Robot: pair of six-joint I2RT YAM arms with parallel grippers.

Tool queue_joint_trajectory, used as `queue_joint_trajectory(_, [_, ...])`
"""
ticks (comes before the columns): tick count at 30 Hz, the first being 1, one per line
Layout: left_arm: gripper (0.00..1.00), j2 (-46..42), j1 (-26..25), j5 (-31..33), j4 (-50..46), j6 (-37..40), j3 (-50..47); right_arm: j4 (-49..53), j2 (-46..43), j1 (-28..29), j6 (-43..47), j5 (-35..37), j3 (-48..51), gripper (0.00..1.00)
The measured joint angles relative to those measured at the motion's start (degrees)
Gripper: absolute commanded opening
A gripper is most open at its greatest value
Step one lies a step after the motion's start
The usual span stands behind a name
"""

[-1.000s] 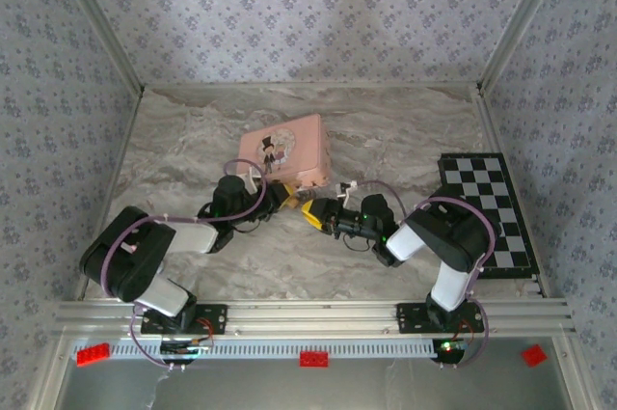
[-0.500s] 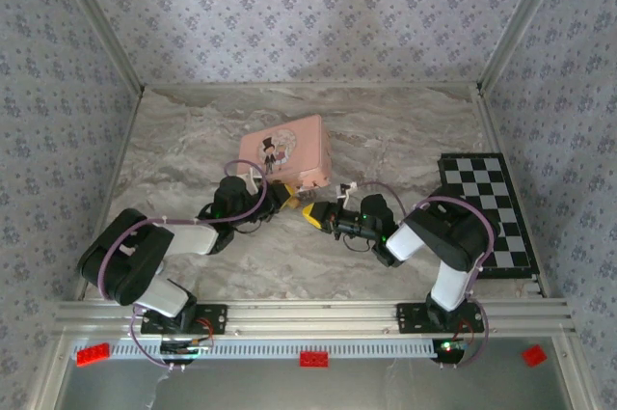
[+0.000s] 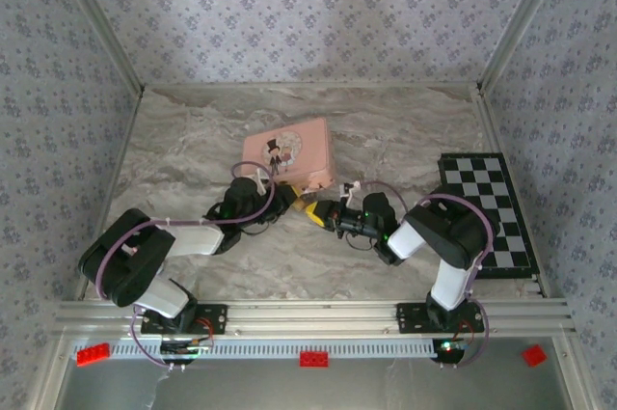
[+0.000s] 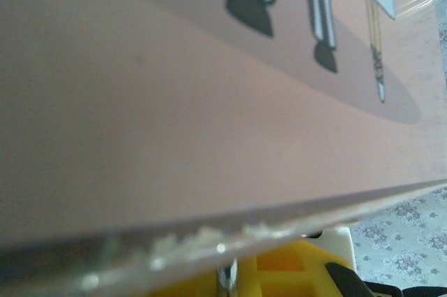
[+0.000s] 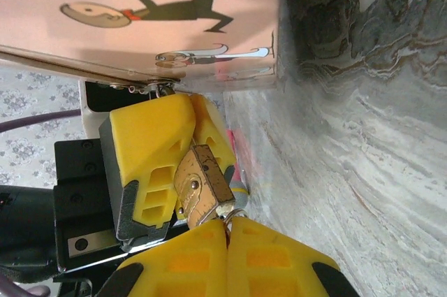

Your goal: Unlock a padlock with a key

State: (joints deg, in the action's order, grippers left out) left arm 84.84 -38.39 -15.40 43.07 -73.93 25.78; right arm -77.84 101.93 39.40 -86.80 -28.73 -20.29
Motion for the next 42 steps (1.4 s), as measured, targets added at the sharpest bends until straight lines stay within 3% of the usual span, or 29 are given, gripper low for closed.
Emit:
queue_joint_trajectory(7, [0.00,0.0,-0.4,0.8,-1.6,0.6,0.6,0.2,0.0,-0.7,-0.4,-0.7,0.0,0.04])
queue_joint_trajectory(15, [0.00,-1.9,-1.1,1.0,-10.6,2.6,1.6,1.6,-0.4,-1.6,0.3,0.5,1.4,0.39])
queue_joint_trajectory(21, [0.00,-4.5,0.4,0.0,-16.5,4.1,1.6,12.5,-7.4,-1.7,7.4,1.6,3.1,0.44])
queue_joint_trajectory(25, [0.00,-5.4,2.1,0.0,-18.2,4.0,1.5,31.8,-20.5,1.2,18.3,6.4,0.9,0.43])
queue_joint_trajectory(28, [0.00,-5.4,3.0,0.3,-18.6,4.0,1.5,48.4,-30.3,7.6,30.7,15.6,-4.9,0.43])
queue_joint_trajectory(30, [0.00,-5.3,3.5,0.4,-18.6,3.8,1.5,53.8,-34.5,12.0,38.8,21.6,-7.4,0.43])
queue_joint_trajectory(36, [0.00,-5.2,3.5,0.4,-18.6,3.8,1.5,51.4,-37.5,21.0,63.3,36.5,-1.4,0.43])
queue_joint_trajectory(42, [0.00,-4.9,3.5,0.5,-18.6,3.8,1.5,45.0,-32.1,27.1,83.1,44.3,3.2,0.43])
